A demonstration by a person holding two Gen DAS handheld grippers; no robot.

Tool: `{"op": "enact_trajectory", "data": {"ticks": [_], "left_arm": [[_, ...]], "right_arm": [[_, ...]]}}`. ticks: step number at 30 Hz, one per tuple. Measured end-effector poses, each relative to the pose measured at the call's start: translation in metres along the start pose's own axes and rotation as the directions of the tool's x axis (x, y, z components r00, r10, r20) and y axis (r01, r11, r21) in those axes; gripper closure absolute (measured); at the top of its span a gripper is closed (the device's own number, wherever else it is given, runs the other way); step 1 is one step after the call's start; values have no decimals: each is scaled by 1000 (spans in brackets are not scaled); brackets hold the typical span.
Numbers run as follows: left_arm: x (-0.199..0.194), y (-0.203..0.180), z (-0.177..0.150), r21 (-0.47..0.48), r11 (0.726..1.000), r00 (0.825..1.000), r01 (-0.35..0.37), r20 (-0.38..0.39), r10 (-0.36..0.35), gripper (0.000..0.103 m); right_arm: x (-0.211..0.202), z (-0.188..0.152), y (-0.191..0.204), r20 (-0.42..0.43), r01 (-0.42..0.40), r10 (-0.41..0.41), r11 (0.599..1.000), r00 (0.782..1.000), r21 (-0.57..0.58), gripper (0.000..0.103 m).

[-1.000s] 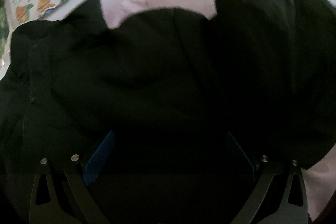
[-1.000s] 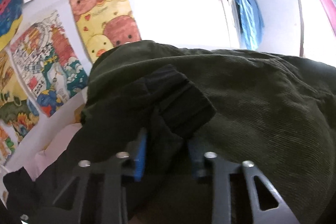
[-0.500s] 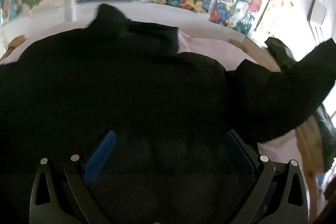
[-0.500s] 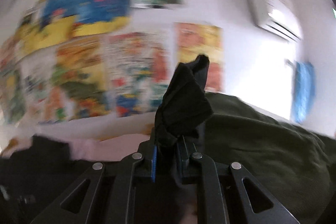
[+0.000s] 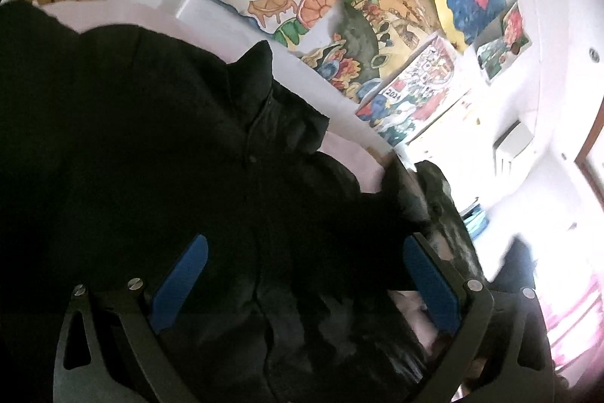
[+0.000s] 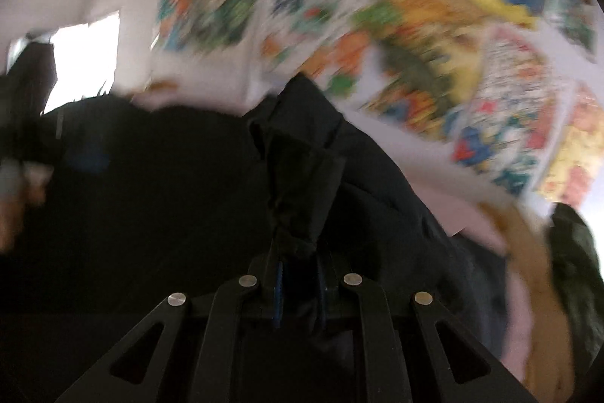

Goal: Fold large clothes

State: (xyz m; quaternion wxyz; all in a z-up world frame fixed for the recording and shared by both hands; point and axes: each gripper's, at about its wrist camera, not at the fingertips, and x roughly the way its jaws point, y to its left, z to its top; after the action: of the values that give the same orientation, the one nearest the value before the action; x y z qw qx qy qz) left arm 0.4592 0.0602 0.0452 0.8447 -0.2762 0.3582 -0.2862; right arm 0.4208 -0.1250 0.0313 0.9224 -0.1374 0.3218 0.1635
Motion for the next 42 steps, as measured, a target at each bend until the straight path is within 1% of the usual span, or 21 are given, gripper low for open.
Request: {"op": "enact_trajectory", "data": {"ticks": [2, 4, 9, 11, 13, 14, 16, 17, 19, 21, 23, 24, 25, 26, 28, 31, 32, 34, 36, 39, 42], "left_arm": [[2, 8, 0, -20, 1000, 1000, 0, -31, 0, 1], [13, 16, 0, -49, 999, 998, -2, -69, -2, 1], [45, 34, -4, -103, 994, 989, -22, -148, 7, 2], [53, 40, -5, -125, 992, 988, -14, -155, -6, 9], [59, 45, -7, -154, 988, 986, -1, -164, -25, 38], [60, 46, -7, -161, 987, 985, -6, -169, -22, 44], [62, 49, -9, -167, 986, 985, -15, -169, -14, 66], [62, 49, -10, -166, 986, 986, -23, -169, -6, 72], [61, 50, -9, -155, 987, 987, -37, -159, 12, 96], [58, 47, -6, -139, 989, 990, -42, -141, 22, 99], [53, 37, -3, -80, 994, 992, -72, -106, 63, 101], [49, 30, 0, -37, 994, 992, -104, -80, 100, 101], [40, 19, 5, 33, 986, 986, -162, -35, 163, 101], [33, 13, 8, 77, 977, 980, -198, 0, 198, 101], [14, 0, 15, 155, 951, 962, -268, 95, 256, 101], [-13, -8, 27, 213, 903, 921, -373, 205, 332, 102], [-18, -6, 30, 216, 890, 908, -401, 226, 354, 102], [-24, -1, 34, 218, 854, 871, -473, 264, 415, 102], [-25, 10, 34, 226, 810, 832, -542, 285, 477, 102], [-14, 30, 29, 229, 771, 800, -595, 258, 541, 101], [0, 45, 21, 254, 718, 761, -648, 235, 604, 101]], "right_arm": [[23, -9, 24, -62, -58, 55, 997, 997, -46, 89], [36, -16, 46, -96, -97, 87, 991, 992, -96, 89], [49, -31, 78, -147, -146, 117, 968, 982, -205, 89], [50, -36, 84, -149, -148, 116, 963, 982, -226, 89], [50, -36, 84, -148, -149, 117, 961, 982, -232, 89], [50, -36, 84, -148, -149, 117, 961, 982, -231, 89], [50, -35, 81, -146, -147, 116, 963, 983, -225, 89], [51, -33, 82, -144, -144, 114, 965, 983, -221, 89], [50, -32, 78, -139, -138, 110, 967, 984, -213, 89], [45, -32, 79, -133, -141, 114, 967, 985, -214, 88], [39, -29, 82, -123, -153, 126, 959, 984, -239, 82], [35, -28, 84, -120, -155, 128, 956, 985, -251, 75], [29, -26, 86, -114, -163, 137, 949, 984, -269, 66], [22, -24, 87, -102, -173, 150, 943, 983, -283, 60], [6, -20, 86, -62, -176, 165, 938, 984, -299, 43], [-19, -10, 78, 20, -155, 169, 940, 985, -305, 28], [-25, -6, 74, 41, -144, 164, 943, 986, -300, 27], [-31, 2, 62, 81, -91, 117, 958, 990, -272, 26], [-32, 7, 48, 93, -53, 77, 971, 993, -233, 26], [-13, 8, 13, 30, 9, -5, 993, 1000, -117, 26], [21, -4, -28, -97, 37, -34, 999, 995, 28, 26]]}}
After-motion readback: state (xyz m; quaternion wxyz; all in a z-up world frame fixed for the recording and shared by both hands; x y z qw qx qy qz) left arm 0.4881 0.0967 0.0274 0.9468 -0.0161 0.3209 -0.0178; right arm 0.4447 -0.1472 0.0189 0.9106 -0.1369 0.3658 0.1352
